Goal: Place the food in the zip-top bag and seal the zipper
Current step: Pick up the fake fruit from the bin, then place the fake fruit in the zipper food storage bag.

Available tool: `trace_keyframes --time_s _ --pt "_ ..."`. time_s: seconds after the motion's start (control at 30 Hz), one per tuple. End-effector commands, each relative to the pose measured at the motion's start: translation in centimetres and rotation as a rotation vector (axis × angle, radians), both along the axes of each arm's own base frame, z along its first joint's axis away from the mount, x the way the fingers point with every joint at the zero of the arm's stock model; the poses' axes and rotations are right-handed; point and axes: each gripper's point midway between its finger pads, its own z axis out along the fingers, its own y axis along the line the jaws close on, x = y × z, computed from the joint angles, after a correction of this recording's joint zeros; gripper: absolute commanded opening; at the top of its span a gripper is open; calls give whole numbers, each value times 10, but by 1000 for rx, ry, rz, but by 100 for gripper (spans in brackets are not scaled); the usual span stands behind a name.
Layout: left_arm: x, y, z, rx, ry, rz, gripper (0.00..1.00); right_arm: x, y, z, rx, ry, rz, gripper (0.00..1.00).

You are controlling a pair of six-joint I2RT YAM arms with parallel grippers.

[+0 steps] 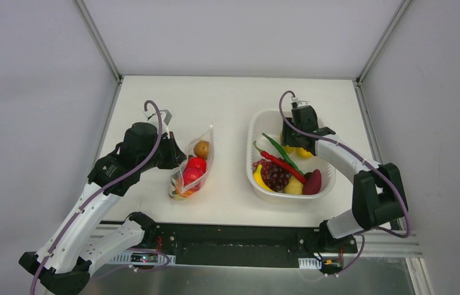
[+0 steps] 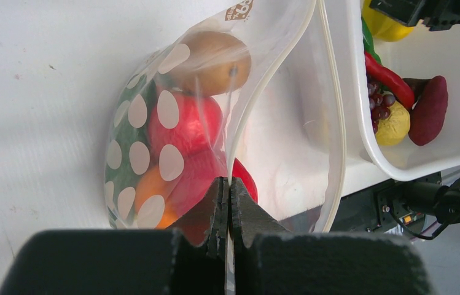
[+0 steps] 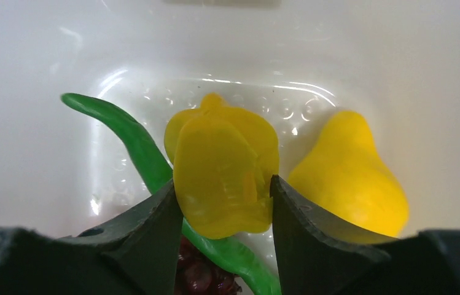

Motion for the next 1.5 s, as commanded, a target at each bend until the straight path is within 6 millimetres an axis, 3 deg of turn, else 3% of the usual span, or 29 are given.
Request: trace_keyframes --time_s 0.0,0.17,0.27,0.4,0.6,0.87,1.0,1.13,1.3,1.47 --pt "1 0 13 -20 -34 -6 0 11 11 60 134 -191 -38 33" --pt "1 0 14 -22 -37 -6 0 0 21 112 287 -352 -18 31" --pt "1 -1 14 -23 -36 -6 0 -11 34 131 391 -382 28 31" --pt "1 -1 13 -24 -35 -4 0 -35 66 160 579 -358 163 31" --pt "1 0 15 -26 -38 -2 0 -75 116 230 902 -375 382 32" --pt "1 -1 17 -37 -40 -1 0 -148 206 275 963 -400 734 31" --pt "0 -1 19 -40 -45 -1 0 -174 248 278 939 -438 866 30" --pt "-1 0 20 -39 -46 1 0 -186 281 261 825 -463 952 30" --pt "-3 1 21 -45 -51 2 0 -169 297 230 665 -492 926 33" --pt "-2 1 24 -50 -60 6 0 -155 306 211 533 -511 933 41"
